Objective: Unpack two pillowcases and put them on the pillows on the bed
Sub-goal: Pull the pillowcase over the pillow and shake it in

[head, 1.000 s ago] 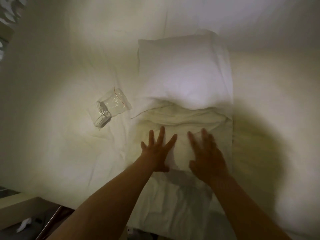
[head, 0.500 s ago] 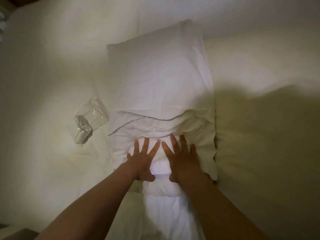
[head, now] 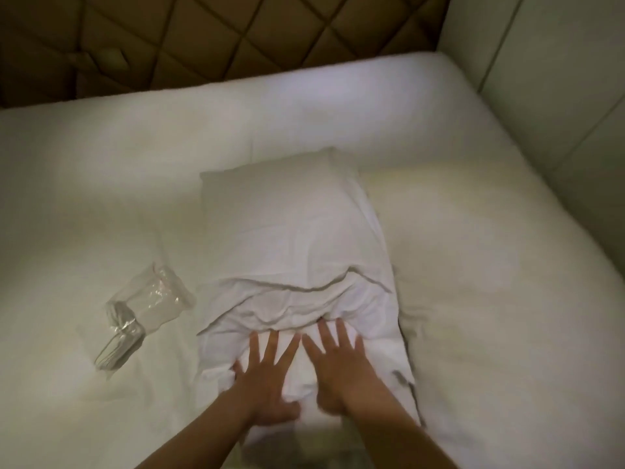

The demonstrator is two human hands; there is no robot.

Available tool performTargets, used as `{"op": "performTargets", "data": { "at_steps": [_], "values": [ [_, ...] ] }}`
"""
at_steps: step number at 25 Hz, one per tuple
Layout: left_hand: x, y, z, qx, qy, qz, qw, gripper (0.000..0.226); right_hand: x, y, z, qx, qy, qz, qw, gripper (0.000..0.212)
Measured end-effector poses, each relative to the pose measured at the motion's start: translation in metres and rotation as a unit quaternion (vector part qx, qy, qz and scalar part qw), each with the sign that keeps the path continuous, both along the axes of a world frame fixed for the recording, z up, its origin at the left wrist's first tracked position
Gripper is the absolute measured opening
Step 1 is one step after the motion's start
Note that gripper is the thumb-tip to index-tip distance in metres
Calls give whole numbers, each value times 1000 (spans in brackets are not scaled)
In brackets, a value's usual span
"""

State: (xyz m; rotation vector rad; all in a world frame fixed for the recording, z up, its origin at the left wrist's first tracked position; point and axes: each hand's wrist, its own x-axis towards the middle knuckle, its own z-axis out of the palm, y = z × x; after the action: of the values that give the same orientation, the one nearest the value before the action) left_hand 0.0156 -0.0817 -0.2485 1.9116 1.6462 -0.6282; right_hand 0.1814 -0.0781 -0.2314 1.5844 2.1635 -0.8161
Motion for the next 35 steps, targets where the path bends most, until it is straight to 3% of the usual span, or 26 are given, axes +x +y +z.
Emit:
{"op": "performTargets", "data": {
  "at_steps": [4,8,18,35],
  "values": [
    [-9,-19,12,-24,-4,26,999,96,-13,-22,16,-15,-41,21,999,83],
    [-2,-18,-1,20,-36,25,999,85,-8,-32,17,-7,-52,-2,999,81],
    [8,-38,-13,80,30,13,996,103,-5,-37,-9,8,-87,12,996,88],
    [39,-29,-33,78,143,76,984,106,16,-26,-35,11,24,34,999,93]
  ]
}}
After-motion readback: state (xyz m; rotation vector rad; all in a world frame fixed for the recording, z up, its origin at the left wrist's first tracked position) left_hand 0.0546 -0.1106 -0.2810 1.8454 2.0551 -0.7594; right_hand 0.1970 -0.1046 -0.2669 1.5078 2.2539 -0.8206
